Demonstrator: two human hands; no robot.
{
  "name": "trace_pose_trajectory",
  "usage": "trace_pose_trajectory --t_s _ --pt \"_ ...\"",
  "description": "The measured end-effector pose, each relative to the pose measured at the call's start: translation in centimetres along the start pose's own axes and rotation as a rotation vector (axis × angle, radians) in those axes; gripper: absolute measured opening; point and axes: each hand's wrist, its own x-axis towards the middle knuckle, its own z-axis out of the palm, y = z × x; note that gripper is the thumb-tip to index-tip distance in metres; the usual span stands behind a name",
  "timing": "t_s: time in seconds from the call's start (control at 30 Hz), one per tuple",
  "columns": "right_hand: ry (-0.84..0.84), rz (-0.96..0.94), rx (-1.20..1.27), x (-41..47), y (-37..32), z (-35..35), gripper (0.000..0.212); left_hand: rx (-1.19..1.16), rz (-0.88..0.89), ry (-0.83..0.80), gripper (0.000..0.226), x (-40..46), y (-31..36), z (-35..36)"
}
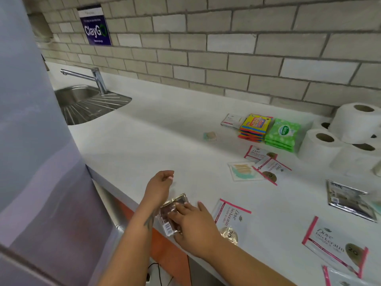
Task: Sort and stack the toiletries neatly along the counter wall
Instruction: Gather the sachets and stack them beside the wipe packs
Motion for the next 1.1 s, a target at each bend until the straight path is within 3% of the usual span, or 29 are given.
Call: trace_pose_trajectory --t_s 0.03,0.1,0.27,0.4,0.53,0.63,0.87,1.1 --pt "0.0 -0.002 0.002 0.0 0.0 0.0 0.067 -0.009 -0.007 -0.012 0.029 0.0 0.0 -0.1" --pt "0.021 0.016 0.048 0.1 0.1 -0.5 0.047 -0.03 -0.018 -0.034 0.029 0.0 0.0 -0.3" --pt "0.235 0.277 0.527 0.7 2.1 -3.2 0.024 -0.182 -0.065 -0.045 0.045 0.2 0.7 -1.6" --pt "0.35 0.488 0.868 1.5 4.3 -4.8 0.022 -0.233 -0.08 -0.118 0.06 -0.3 1.4 -0.9" --pt "0.342 0.567 0.946 1.3 5.5 -5.2 0.02 -0.209 -0.089 -0.264 0.055 -1.4 1.9 1.0" --pt "0.351 0.591 0.993 1.0 5.9 -4.9 0.02 -0.263 -0.091 -0.353 0.035 -1.7 1.7 2.2" --pt "0.375 0.58 0.914 0.0 7.6 -5.3 0.013 -0.226 -0.066 -0.326 0.031 -0.7 1.6 3.0" --pt "0.351 0.514 0.881 0.0 8.9 -6.7 0.018 0.065 -0.02 -0.672 0.031 0.3 3.9 2.7"
